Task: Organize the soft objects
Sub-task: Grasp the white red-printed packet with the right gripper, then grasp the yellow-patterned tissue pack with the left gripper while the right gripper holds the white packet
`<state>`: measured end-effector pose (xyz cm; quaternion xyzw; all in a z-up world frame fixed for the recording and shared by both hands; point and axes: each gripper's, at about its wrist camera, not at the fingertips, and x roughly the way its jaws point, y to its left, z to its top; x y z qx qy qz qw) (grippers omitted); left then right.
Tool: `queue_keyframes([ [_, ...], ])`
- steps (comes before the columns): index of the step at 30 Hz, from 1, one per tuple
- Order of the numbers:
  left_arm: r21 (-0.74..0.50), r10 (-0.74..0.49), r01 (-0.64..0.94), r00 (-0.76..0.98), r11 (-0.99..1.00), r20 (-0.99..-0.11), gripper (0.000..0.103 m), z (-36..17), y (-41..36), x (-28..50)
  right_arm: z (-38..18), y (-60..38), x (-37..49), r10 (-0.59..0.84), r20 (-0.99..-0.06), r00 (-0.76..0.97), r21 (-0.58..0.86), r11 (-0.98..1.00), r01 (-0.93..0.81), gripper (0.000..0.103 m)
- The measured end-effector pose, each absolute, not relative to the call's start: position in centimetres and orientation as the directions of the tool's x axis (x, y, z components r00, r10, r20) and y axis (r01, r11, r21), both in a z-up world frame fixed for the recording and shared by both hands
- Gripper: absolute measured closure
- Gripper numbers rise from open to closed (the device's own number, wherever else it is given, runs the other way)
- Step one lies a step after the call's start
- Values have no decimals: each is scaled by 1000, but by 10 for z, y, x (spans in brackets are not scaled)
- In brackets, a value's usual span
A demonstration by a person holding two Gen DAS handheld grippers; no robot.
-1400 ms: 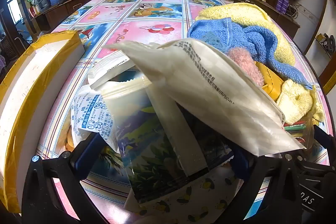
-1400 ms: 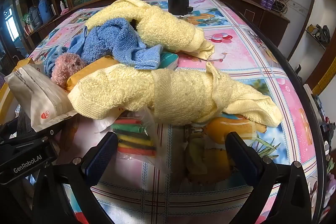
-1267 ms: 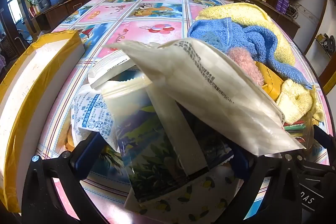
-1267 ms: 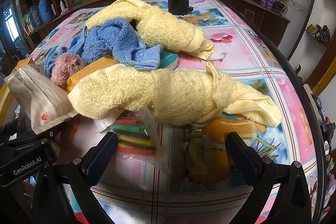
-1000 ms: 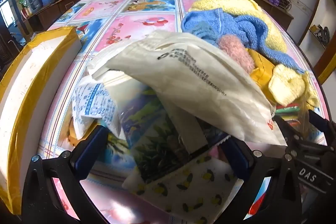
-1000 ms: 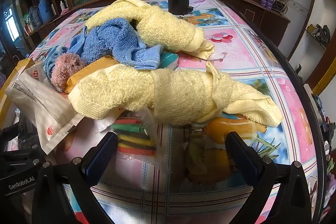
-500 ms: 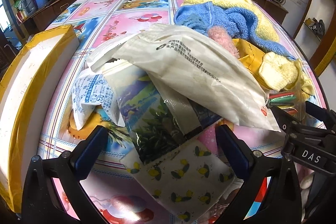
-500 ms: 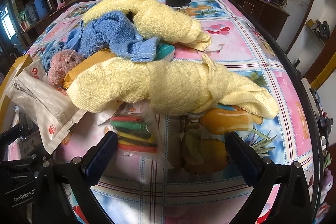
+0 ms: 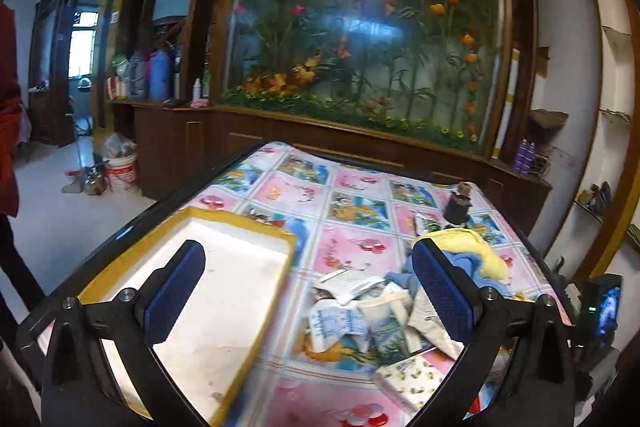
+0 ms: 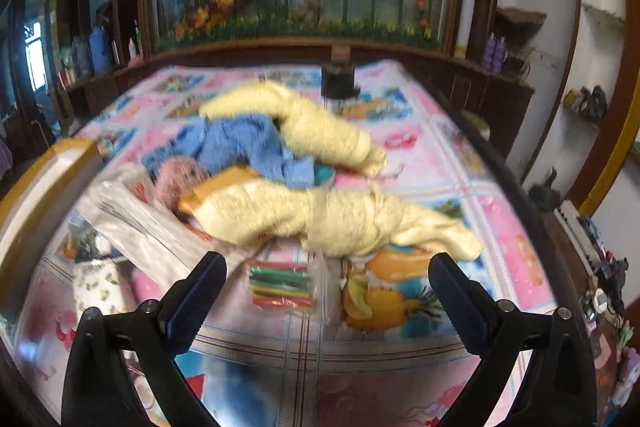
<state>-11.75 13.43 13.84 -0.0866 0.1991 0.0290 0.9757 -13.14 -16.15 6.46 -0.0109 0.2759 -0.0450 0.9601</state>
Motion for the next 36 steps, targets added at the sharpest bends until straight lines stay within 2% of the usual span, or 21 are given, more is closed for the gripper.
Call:
queue_keyframes([
  [1, -171, 28, -110, 906, 979, -423, 0, 136, 145, -115, 67, -161, -135, -62, -514, 856, -32, 998, 53, 0],
  [3, -215, 3, -113, 891, 970, -454, 0, 128, 161, -114, 63, -159, -128, -29, -574, 819, -35, 999, 11, 0],
  [4, -242, -10, -117, 885, 963, -466, 0, 123, 166, -113, 61, -158, -125, -16, -600, 800, -32, 999, -4, 4],
  [5, -254, -17, -117, 882, 960, -471, 0, 119, 169, -115, 61, -159, -123, 19, -615, 788, -7, 1000, -30, 14],
  [6, -259, -25, -112, 880, 959, -474, 0, 116, 170, -121, 61, -158, -122, 68, -628, 775, 27, 997, -65, 18],
  [12, -230, -70, -53, 866, 972, -495, 0, 109, 153, -125, 69, -123, -108, 328, -658, 678, 151, 940, -307, 21],
  [13, -226, -74, -49, 861, 973, -503, 0, 110, 151, -125, 70, -116, -104, 352, -666, 658, 158, 928, -336, 25],
  [16, -230, -99, -24, 855, 973, -510, 0, 112, 146, -128, 72, -96, -94, 407, -684, 605, 168, 896, -412, 40],
  [21, -237, -128, -4, 833, 971, -539, 0, 109, 145, -129, 58, -69, -69, 409, -735, 541, 133, 869, -477, 44],
  [22, -233, -125, -7, 830, 972, -544, 0, 109, 144, -129, 54, -65, -65, 390, -747, 539, 116, 874, -471, 48],
  [23, -232, -127, -5, 826, 973, -550, 0, 108, 144, -129, 51, -64, -62, 372, -755, 540, 105, 881, -461, 61],
  [24, -231, -132, -2, 818, 973, -560, 0, 106, 143, -129, 50, -66, -60, 375, -758, 533, 121, 884, -451, 69],
  [25, -229, -138, 4, 810, 973, -570, 0, 103, 141, -129, 49, -70, -58, 405, -760, 508, 168, 878, -448, 92],
  [26, -228, -147, 13, 799, 974, -583, 0, 101, 139, -129, 48, -74, -57, 420, -764, 490, 204, 878, -433, 101],
  [29, -226, -175, 41, 768, 973, -616, 0, 91, 127, -127, 46, -83, -61, 390, -766, 511, 188, 896, -401, 101],
  [33, -220, -212, 85, 721, 972, -660, 0, 77, 107, -122, 51, -96, -65, 438, -735, 517, 233, 880, -414, 97],
  [36, -209, -231, 118, 691, 971, -685, 0, 68, 94, -117, 56, -98, -62, 434, -721, 541, 221, 883, -414, 75],
])
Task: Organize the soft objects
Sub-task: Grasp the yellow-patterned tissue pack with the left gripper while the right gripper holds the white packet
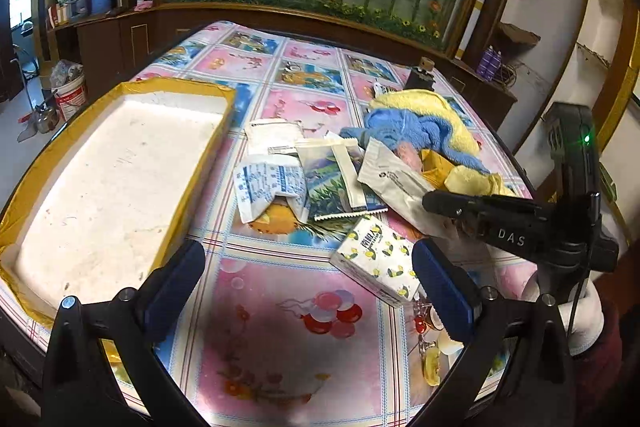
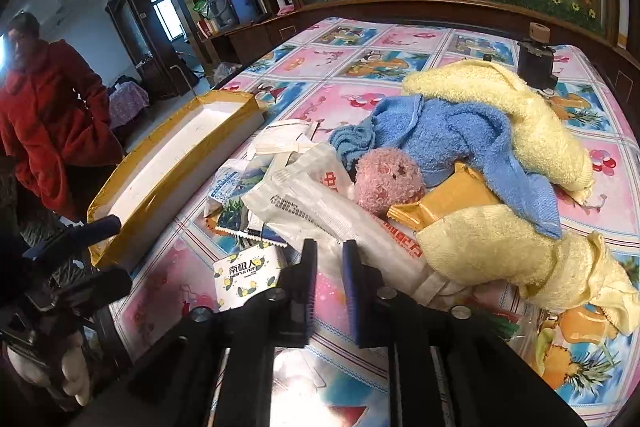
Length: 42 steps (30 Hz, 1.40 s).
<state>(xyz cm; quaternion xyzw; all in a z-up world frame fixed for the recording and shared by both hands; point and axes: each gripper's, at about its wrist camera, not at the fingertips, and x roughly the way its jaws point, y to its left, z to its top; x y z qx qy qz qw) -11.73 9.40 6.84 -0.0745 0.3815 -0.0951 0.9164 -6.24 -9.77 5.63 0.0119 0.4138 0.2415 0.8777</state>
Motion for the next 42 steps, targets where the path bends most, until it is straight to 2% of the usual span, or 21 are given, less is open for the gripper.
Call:
queue_keyframes([
  [1, -210, -239, 127, 684, 969, -689, 0, 67, 90, -117, 59, -98, -61, 438, -715, 545, 221, 881, -418, 67],
  [2, -208, -242, 134, 681, 969, -691, 0, 66, 87, -116, 60, -98, -60, 442, -713, 545, 221, 879, -423, 65],
  [7, -188, -241, 151, 664, 970, -708, 0, 64, 79, -115, 54, -77, -47, 458, -745, 485, 207, 850, -485, 64],
  [13, -193, -247, 154, 665, 969, -705, 0, 67, 83, -118, 48, -60, -41, 418, -765, 490, 133, 847, -515, 55],
  [18, -197, -255, 162, 654, 967, -712, 0, 62, 80, -116, 47, -56, -44, 428, -769, 475, 131, 833, -538, 42],
  [21, -199, -253, 158, 647, 967, -719, 0, 61, 81, -116, 45, -46, -45, 368, -788, 493, 41, 831, -555, 31],
  [22, -203, -257, 158, 649, 966, -716, 0, 61, 83, -117, 42, -43, -46, 337, -798, 500, 5, 833, -553, 32],
  [23, -204, -257, 158, 650, 966, -715, 0, 61, 84, -118, 37, -42, -44, 299, -814, 499, -23, 840, -542, 44],
  [24, -203, -257, 159, 651, 966, -714, 0, 61, 85, -118, 32, -43, -41, 294, -828, 478, -11, 843, -538, 50],
  [25, -203, -261, 163, 652, 965, -712, 0, 62, 86, -119, 31, -48, -40, 324, -825, 462, 36, 847, -531, 73],
  [26, -204, -266, 171, 654, 964, -709, 0, 62, 85, -119, 31, -54, -39, 336, -828, 449, 67, 854, -516, 78],
  [32, -170, -300, 259, 631, 951, -715, 0, 59, 60, -115, 33, -95, -47, 434, -786, 440, 242, 872, -427, 78],
  [38, -121, -251, 251, 589, 960, -768, 0, 35, 34, -95, 40, -128, -62, 486, -738, 468, 339, 867, -365, 78],
  [41, -80, -192, 226, 537, 971, -821, 0, 21, 26, -85, 43, -131, -66, 495, -731, 470, 353, 863, -360, 78],
  [42, -84, -190, 219, 528, 972, -827, 8, 19, 27, -84, 44, -131, -67, 499, -728, 470, 358, 861, -361, 78],
])
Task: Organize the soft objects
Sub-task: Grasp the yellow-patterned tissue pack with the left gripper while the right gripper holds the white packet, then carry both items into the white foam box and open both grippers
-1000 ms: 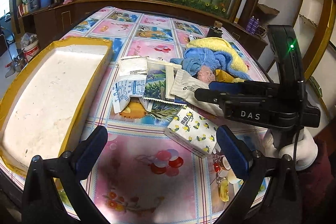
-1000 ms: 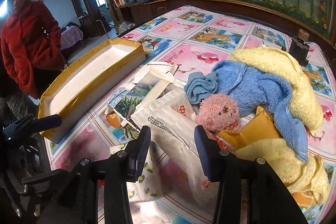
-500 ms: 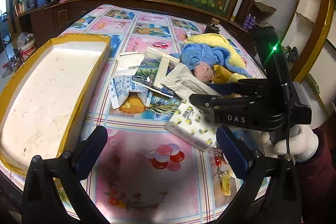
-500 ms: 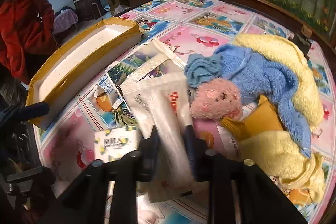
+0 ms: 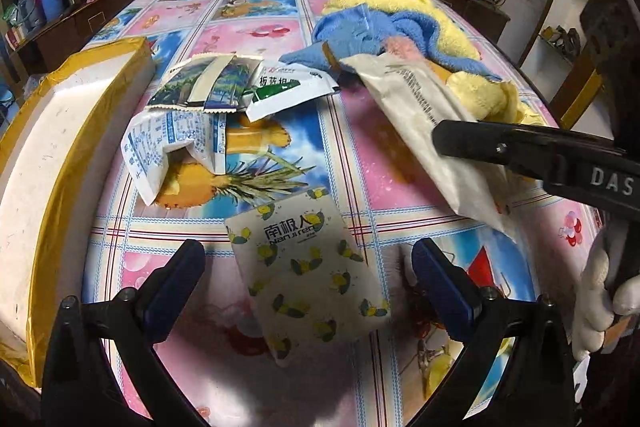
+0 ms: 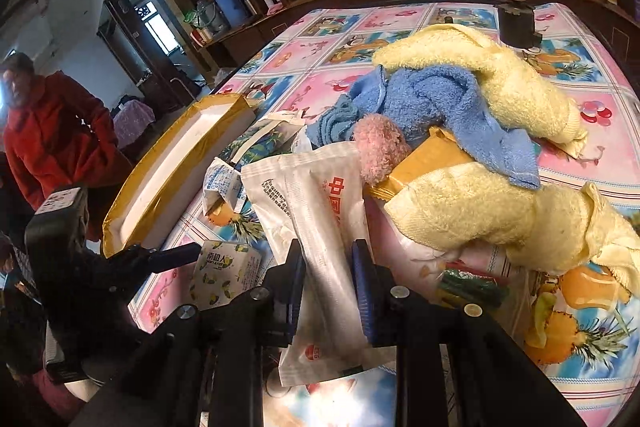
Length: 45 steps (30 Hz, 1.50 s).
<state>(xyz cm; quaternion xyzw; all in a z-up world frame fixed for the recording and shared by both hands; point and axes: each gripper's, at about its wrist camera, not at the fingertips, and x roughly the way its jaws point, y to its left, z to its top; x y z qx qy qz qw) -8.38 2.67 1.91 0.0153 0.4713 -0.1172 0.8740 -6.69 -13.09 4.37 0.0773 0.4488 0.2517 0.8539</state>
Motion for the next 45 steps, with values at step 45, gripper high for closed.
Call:
queue_keyframes([
  [45, -453, -272, -181, 590, 873, -760, 42, 36, 296, 60, 41, 127, 92, 643, -717, 269, 573, 763, -299, 70],
])
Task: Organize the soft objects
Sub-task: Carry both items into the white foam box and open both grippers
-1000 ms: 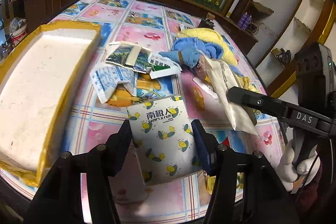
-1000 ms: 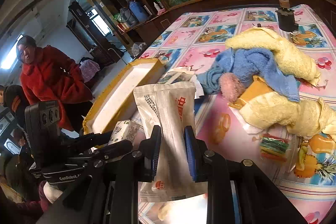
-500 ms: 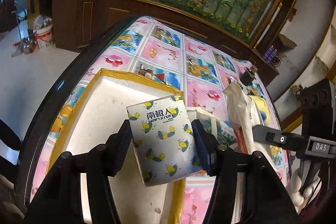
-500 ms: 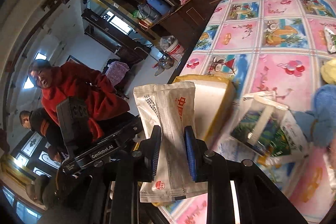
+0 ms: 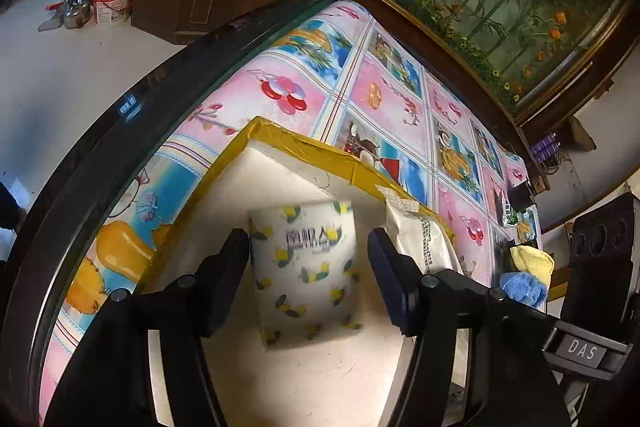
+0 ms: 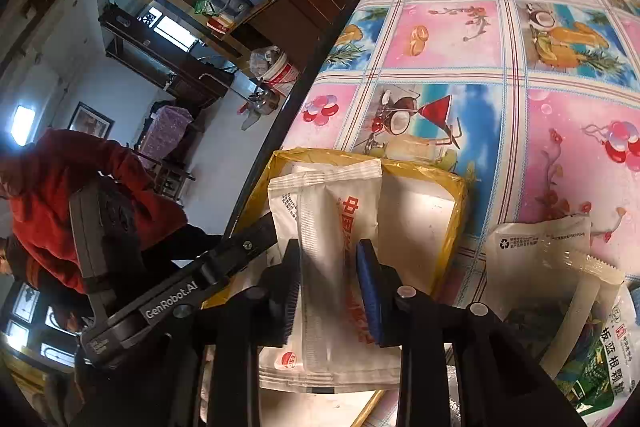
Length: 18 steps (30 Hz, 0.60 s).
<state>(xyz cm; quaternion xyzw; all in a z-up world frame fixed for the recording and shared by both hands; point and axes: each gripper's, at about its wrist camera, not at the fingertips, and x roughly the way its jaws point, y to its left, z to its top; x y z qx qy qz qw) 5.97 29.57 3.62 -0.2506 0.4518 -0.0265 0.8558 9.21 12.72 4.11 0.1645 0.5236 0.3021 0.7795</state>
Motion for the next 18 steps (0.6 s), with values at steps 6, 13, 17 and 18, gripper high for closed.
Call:
queue_keyframes([
  [6, -452, -253, -187, 618, 872, -744, 33, 48, 298, 43, 55, 123, 81, 621, -714, 323, 526, 780, -338, 53],
  [13, -437, -226, -187, 644, 880, -731, 29, 50, 290, 12, 70, 87, 49, 597, -703, 385, 477, 798, -367, 53],
  [17, -385, -201, -199, 595, 901, -778, 29, 34, 279, 6, 78, 61, 25, 588, -694, 416, 463, 807, -367, 51],
  [18, -362, -183, -203, 587, 910, -789, 29, 33, 278, 5, 80, 53, 19, 584, -691, 425, 459, 809, -366, 50],
])
